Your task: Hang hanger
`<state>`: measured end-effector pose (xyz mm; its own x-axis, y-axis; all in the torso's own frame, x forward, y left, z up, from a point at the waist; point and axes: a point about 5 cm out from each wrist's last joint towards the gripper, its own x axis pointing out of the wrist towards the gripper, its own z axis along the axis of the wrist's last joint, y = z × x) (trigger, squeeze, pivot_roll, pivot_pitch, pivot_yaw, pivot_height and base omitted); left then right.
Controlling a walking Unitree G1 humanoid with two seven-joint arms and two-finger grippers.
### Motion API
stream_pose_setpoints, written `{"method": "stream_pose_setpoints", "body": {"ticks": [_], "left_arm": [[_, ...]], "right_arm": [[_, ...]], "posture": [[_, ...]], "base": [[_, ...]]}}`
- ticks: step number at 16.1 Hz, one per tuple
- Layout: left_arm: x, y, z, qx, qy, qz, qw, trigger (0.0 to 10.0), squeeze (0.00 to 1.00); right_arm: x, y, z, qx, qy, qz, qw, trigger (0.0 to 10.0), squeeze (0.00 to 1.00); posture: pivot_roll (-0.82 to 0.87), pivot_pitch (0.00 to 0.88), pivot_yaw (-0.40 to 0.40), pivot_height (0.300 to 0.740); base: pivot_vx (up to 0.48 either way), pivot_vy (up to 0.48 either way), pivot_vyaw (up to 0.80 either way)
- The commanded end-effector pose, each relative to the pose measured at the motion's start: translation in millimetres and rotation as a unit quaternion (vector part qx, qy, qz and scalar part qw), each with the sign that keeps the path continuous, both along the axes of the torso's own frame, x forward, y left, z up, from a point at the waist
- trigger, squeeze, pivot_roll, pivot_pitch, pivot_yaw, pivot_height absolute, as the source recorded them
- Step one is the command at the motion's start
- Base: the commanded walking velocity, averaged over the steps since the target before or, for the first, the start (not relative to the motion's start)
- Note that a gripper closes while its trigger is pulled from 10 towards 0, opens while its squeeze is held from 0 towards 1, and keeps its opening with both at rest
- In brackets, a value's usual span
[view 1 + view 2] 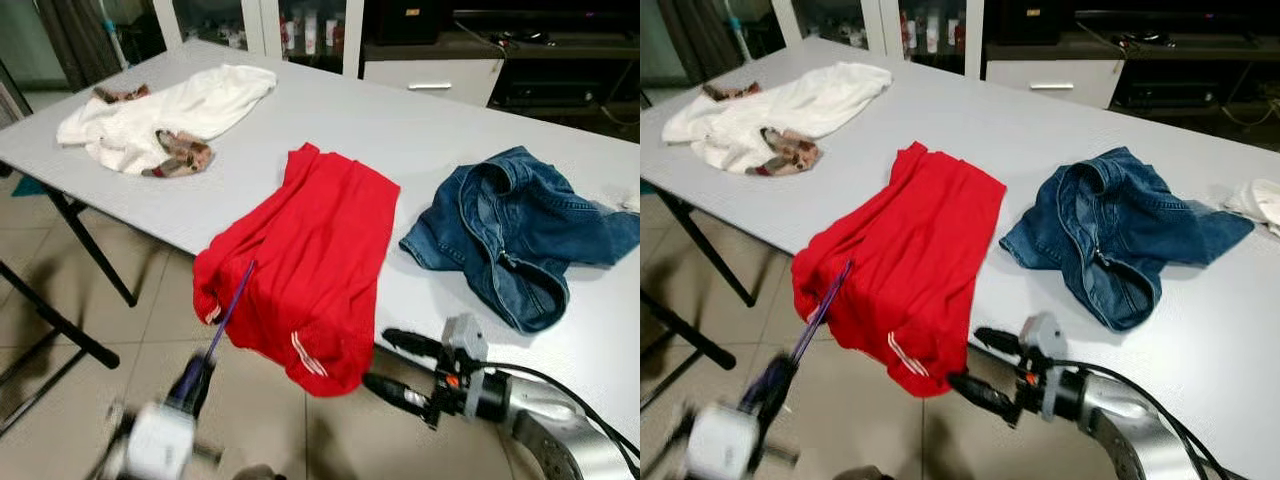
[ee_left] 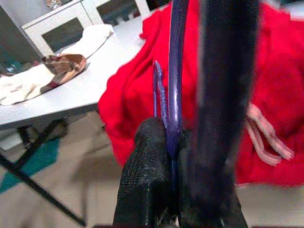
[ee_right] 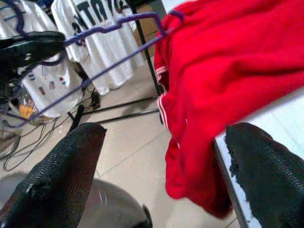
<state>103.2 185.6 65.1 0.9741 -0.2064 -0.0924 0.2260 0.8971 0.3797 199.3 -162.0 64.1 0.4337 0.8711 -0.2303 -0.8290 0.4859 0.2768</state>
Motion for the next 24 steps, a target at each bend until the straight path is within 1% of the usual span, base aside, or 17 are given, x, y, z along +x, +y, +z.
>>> {"method": "stream_pose_setpoints", "body": {"ticks": [1,3,5,7,8,10,12,13,15,16,17,18,19,20,21,22,24], "left_arm": [[-11.0,6.0,-7.9,0.022,0.016,0.013,1.0,10.0,0.0],[-24.0,7.1,-11.4,0.031,0.016,0.028,0.999,10.0,0.0],[-32.3,5.2,-11.3,0.045,-0.002,0.039,0.998,10.0,0.0],[-38.6,2.7,-13.9,0.042,0.006,0.044,0.998,10.0,0.0],[-44.7,0.1,-27.1,0.031,0.047,0.029,0.998,10.0,0.0],[-45.1,3.7,-44.1,0.009,0.094,0.032,0.995,10.0,0.0],[-34.2,7.1,-55.9,0.0,0.116,0.024,0.993,10.0,0.0],[-27.8,6.7,-61.8,-0.019,0.136,0.015,0.99,10.0,0.0],[-17.1,13.0,-75.8,-0.026,0.158,0.004,0.987,10.0,0.0],[-2.8,16.8,-79.5,-0.022,0.156,0.002,0.988,10.0,0.0],[16.8,18.3,-83.7,-0.02,0.162,-0.015,0.987,10.0,0.0],[19.9,17.9,-84.7,-0.021,0.166,-0.021,0.986,10.0,0.0],[32.7,13.1,-91.0,-0.042,0.202,-0.066,0.976,10.0,0.0],[37.2,12.5,-93.4,-0.044,0.216,-0.081,0.972,10.0,0.0],[46.4,16.7,-97.4,-0.052,0.241,-0.082,0.966,10.0,0.0],[48.9,18.1,-98.6,-0.049,0.247,-0.086,0.964,10.0,0.0],[56.4,23.7,-107.2,-0.034,0.292,-0.094,0.951,10.0,0.0]], "right_arm": [[-0.8,-2.5,0.6,-0.009,-0.007,0.012,1.0,10.0,0.0],[-3.9,-3.9,-1.2,-0.015,-0.005,0.037,0.999,10.0,0.0],[-6.3,-5.0,-2.9,-0.019,-0.002,0.06,0.998,10.0,0.0],[-9.9,-8.0,-9.4,-0.023,0.025,0.078,0.996,10.0,0.0],[-17.8,-11.5,-19.9,-0.032,0.072,0.099,0.992,10.0,0.0],[-20.6,-15.5,-32.2,-0.056,0.097,0.096,0.989,10.0,0.0],[-8.0,-13.8,-40.0,-0.072,0.099,0.061,0.991,10.0,0.0],[-0.7,-12.4,-42.9,-0.082,0.098,0.043,0.991,10.0,0.0],[13.6,-11.5,-55.3,-0.119,0.097,-0.018,0.988,10.0,0.0],[18.2,-10.7,-60.4,-0.131,0.1,-0.047,0.985,10.0,0.0],[19.4,-9.7,-70.6,-0.149,0.12,-0.073,0.979,10.0,0.0],[18.8,-9.4,-72.7,-0.15,0.124,-0.075,0.978,10.0,0.0],[17.1,-11.6,-78.9,-0.155,0.145,-0.096,0.972,10.0,0.0],[17.6,-13.0,-80.8,-0.154,0.153,-0.108,0.97,10.0,0.0],[19.1,-17.8,-86.5,-0.171,0.167,-0.133,0.962,10.0,0.0],[19.4,-19.4,-89.3,-0.181,0.172,-0.142,0.958,10.0,0.0],[21.8,-25.5,-98.4,-0.217,0.182,-0.181,0.942,10.0,0.0]], "posture": [[0.04,0.011,0.046,0.736],[0.04,0.011,0.046,0.736],[0.05,0.009,0.043,0.736],[0.06,0.009,0.041,0.736],[0.06,0.009,0.038,0.736],[0.06,0.008,0.034,0.736],[0.06,0.005,0.035,0.736],[0.05,0.003,0.037,0.736],[0.05,0.0,0.036,0.736],[0.04,0.0,0.033,0.736],[0.03,0.0,0.033,0.736],[0.03,0.0,0.033,0.736],[0.02,0.0,0.039,0.736],[0.02,0.0,0.039,0.736],[0.01,0.0,0.042,0.736],[0.01,0.0,0.042,0.736],[0.0,0.0,0.046,0.736]], "base": [[0.0,0.0,0.0],[0.0,0.0,0.0],[0.0,0.0,0.0],[0.0,0.0,0.0],[0.0,0.0,0.0],[0.0,0.0,0.0],[0.0,0.0,0.0],[0.0,0.0,0.0],[0.0,0.0,0.0],[0.0,0.0,0.0],[0.0,0.0,0.0],[0.0,0.0,0.0],[0.0,0.0,0.0],[0.0,0.0,0.0],[0.0,0.0,0.0],[0.0,0.0,0.0],[0.0,0.0,0.0]]}}
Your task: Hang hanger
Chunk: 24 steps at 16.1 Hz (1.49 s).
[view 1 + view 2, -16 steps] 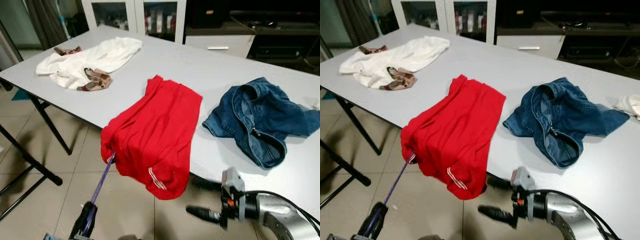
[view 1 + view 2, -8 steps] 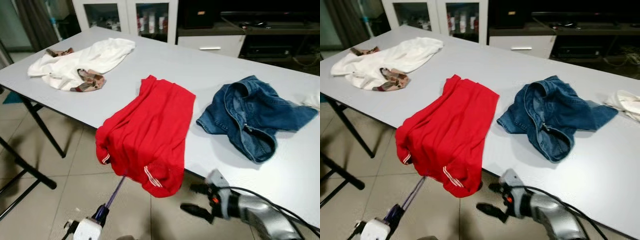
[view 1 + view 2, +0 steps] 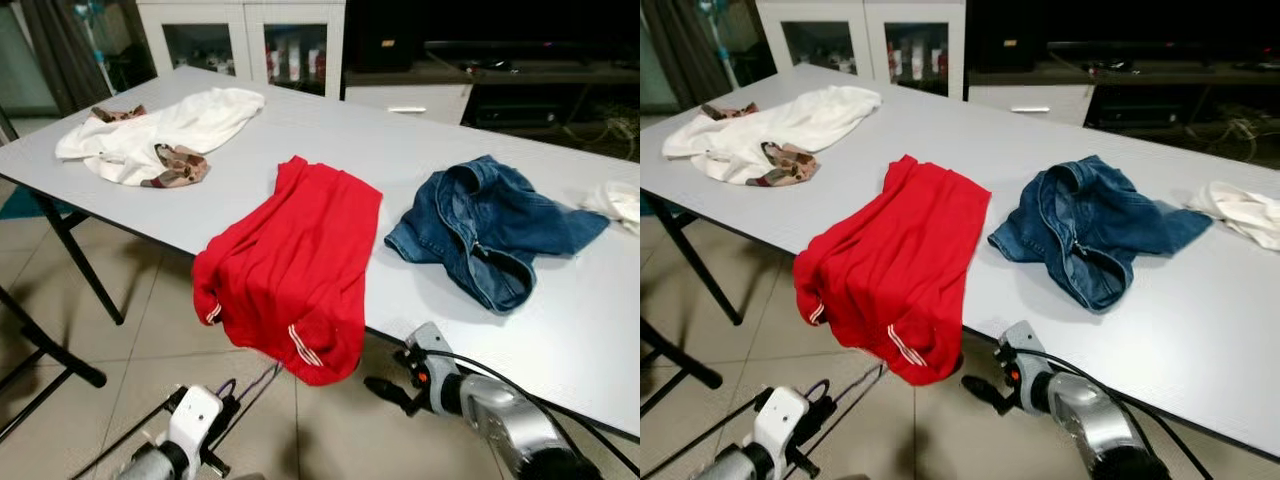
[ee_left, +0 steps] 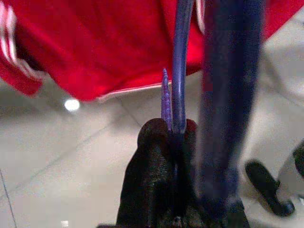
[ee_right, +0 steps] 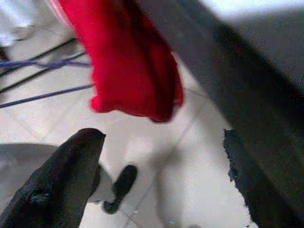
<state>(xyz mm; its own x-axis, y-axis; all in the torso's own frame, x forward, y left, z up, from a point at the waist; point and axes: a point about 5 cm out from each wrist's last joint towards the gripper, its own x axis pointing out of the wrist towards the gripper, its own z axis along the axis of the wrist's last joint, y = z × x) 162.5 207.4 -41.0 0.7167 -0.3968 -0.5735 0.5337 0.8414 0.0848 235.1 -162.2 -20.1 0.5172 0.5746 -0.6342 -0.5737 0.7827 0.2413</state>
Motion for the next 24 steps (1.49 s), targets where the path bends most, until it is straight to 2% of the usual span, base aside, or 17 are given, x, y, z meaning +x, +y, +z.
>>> {"method": "stream_pose_setpoints", "body": {"ticks": [1,3,5,8,10,12,17,20,23,24], "left_arm": [[-1.4,3.5,-6.0,0.014,0.029,-0.012,0.999,10.0,0.0],[-1.9,4.9,-17.9,0.034,0.081,-0.032,0.996,10.0,0.0],[2.2,0.6,-24.5,0.047,0.106,-0.032,0.993,10.0,0.0],[10.8,-5.9,-26.0,0.044,0.109,-0.027,0.993,10.0,0.0],[15.3,-8.2,-28.1,0.049,0.115,-0.017,0.992,10.0,0.0],[21.9,-9.6,-29.7,0.071,0.113,0.006,0.991,10.0,0.0],[31.1,-22.5,-29.9,0.087,0.107,0.002,0.99,10.0,0.0],[27.8,-22.8,-33.1,0.09,0.12,0.016,0.989,10.0,0.0],[19.6,-23.8,-38.7,0.109,0.133,0.018,0.985,10.0,0.0],[19.7,-27.8,-39.4,0.109,0.132,0.02,0.985,10.0,0.0]], "right_arm": [[-11.5,-25.8,-15.6,-0.048,0.044,-0.059,0.996,10.0,0.0],[-8.0,-24.5,-18.3,-0.059,0.054,-0.071,0.994,10.0,0.0],[-7.4,-21.6,-24.0,-0.075,0.067,-0.078,0.992,10.0,0.0],[-5.0,-15.3,-27.0,-0.074,0.072,-0.086,0.991,10.0,0.0],[-8.7,-15.0,-32.8,-0.081,0.085,-0.106,0.987,10.0,0.0],[-19.2,-13.7,-42.9,-0.104,0.097,-0.115,0.983,10.0,0.0],[-14.6,-22.4,-42.6,-0.137,0.093,-0.164,0.972,10.0,0.0],[-14.0,-22.3,-42.8,-0.14,0.089,-0.171,0.971,10.0,0.0],[-24.1,-17.6,-49.8,-0.152,0.099,-0.162,0.97,10.0,0.0],[-30.3,-18.6,-53.6,-0.162,0.112,-0.169,0.966,10.0,0.0]], "posture": [[0.0,0.0,0.045,0.736],[0.01,0.0,0.045,0.736],[0.01,0.0,0.04,0.736],[0.01,0.0,0.036,0.736],[0.01,0.0,0.034,0.736],[0.01,0.0,0.036,0.736],[-0.01,0.0,0.045,0.736],[-0.01,0.0,0.043,0.736],[-0.02,0.0,0.04,0.736],[-0.02,0.0,0.042,0.736]], "base": [[0.0,0.0,0.0],[0.0,0.0,0.0],[0.0,0.0,0.0],[0.0,0.0,0.0],[0.0,0.0,0.0],[0.0,0.0,0.0],[0.0,0.0,0.0],[0.0,0.0,0.0],[0.0,0.0,0.0],[0.0,0.0,0.0]]}}
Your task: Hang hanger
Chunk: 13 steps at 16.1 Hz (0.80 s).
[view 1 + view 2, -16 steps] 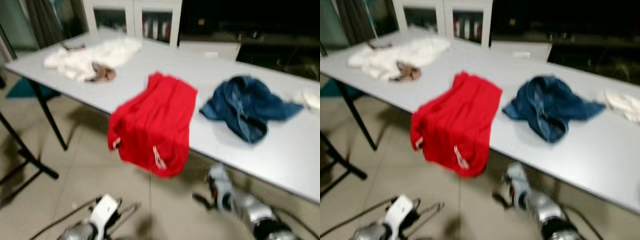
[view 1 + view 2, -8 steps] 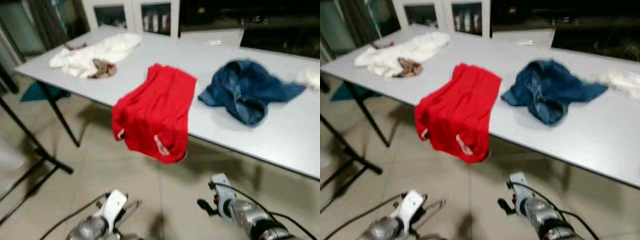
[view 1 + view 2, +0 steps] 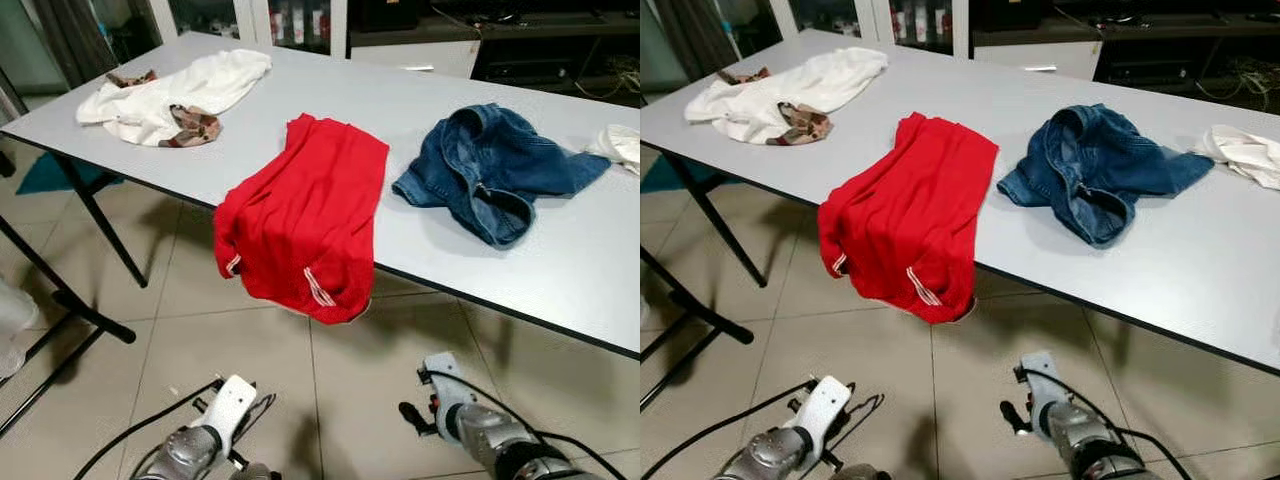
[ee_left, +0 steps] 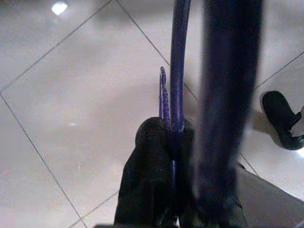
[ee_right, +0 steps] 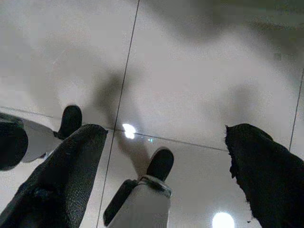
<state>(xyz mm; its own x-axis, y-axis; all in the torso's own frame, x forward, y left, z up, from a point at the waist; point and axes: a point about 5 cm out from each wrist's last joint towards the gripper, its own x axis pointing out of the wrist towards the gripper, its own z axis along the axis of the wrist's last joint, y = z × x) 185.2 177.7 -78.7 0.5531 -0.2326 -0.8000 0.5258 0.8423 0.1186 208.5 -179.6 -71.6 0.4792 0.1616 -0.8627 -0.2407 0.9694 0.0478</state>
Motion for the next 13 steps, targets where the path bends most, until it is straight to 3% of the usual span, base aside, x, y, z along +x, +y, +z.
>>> {"method": "stream_pose_setpoints", "body": {"ticks": [1,4,10,13], "left_arm": [[-2.1,-0.5,-1.5,0.004,0.005,0.001,1.0,10.0,0.0],[-0.8,-8.8,-2.0,0.004,0.004,-0.008,1.0,10.0,0.0],[-10.4,14.1,-4.9,0.009,0.018,0.06,0.998,10.0,0.0],[-9.2,13.4,-4.4,0.007,0.017,0.059,0.998,10.0,0.0]], "right_arm": [[-4.7,-1.9,-2.7,-0.007,0.008,-0.009,1.0,10.0,0.0],[-3.8,-1.9,-2.4,-0.008,0.005,-0.017,1.0,10.0,0.0],[-8.3,-2.8,-4.9,-0.002,0.003,-0.04,0.999,10.0,0.0],[-8.1,-3.4,-4.7,0.0,-0.003,-0.043,0.999,10.0,0.0]], "posture": [[-0.02,0.0,0.043,0.736],[-0.03,0.0,0.048,0.736],[-0.05,0.0,0.06,0.736],[-0.05,0.0,0.06,0.736]], "base": [[0.0,0.0,0.0],[0.0,0.0,0.0],[0.0,0.0,0.0],[0.0,0.0,0.0]]}}
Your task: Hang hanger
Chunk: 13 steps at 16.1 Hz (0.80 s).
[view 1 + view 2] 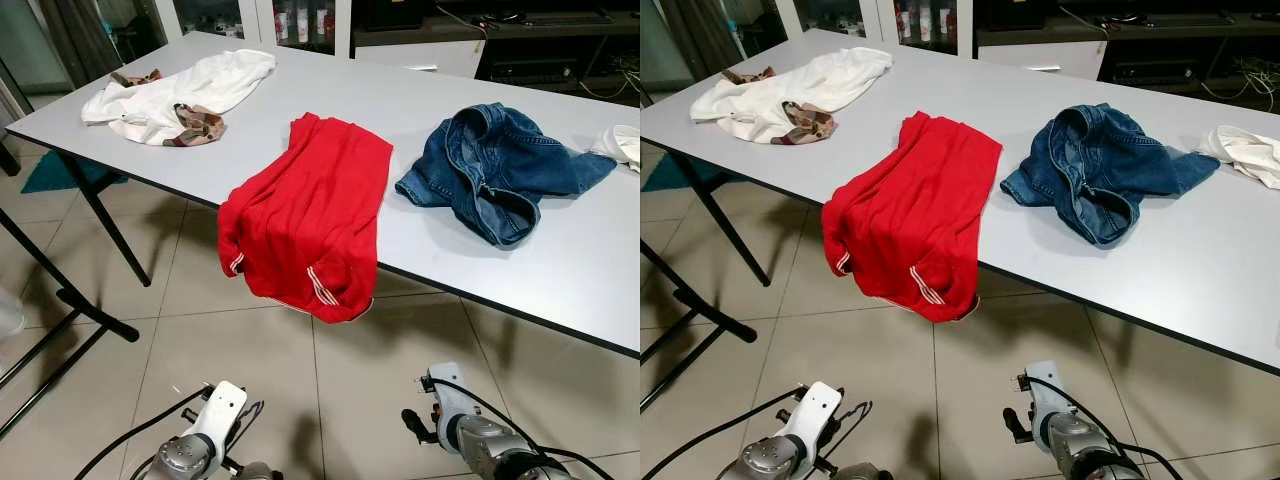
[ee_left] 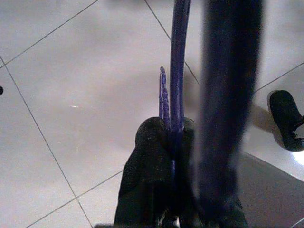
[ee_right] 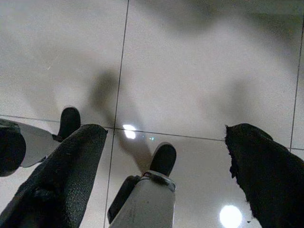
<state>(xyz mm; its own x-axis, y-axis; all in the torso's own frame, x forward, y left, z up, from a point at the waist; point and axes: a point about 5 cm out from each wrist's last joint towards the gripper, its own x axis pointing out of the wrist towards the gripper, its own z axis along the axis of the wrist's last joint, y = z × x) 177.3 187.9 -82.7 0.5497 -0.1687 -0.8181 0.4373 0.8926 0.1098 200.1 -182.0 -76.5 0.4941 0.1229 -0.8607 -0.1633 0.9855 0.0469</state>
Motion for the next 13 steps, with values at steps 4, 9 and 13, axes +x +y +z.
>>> {"method": "stream_pose_setpoints", "body": {"ticks": [4,9,13], "left_arm": [[-2.7,-5.4,-2.0,-0.005,0.003,0.002,1.0,10.0,0.0],[-14.3,-6.0,-7.2,-0.004,0.013,0.012,1.0,10.0,0.0],[-21.0,-8.2,-10.3,-0.004,0.025,0.007,1.0,10.0,0.0]], "right_arm": [[-0.8,-9.3,0.7,-0.004,-0.01,-0.027,1.0,10.0,0.0],[-3.3,-7.1,-0.6,-0.005,-0.011,-0.002,1.0,10.0,0.0],[-5.8,-16.7,-0.5,-0.014,-0.013,-0.021,1.0,10.0,0.0]], "posture": [[-0.04,0.0,0.056,0.736],[-0.03,0.0,0.053,0.736],[-0.05,0.0,0.065,0.736]], "base": [[0.0,0.0,0.0],[0.0,0.0,0.0],[0.0,0.0,0.0]]}}
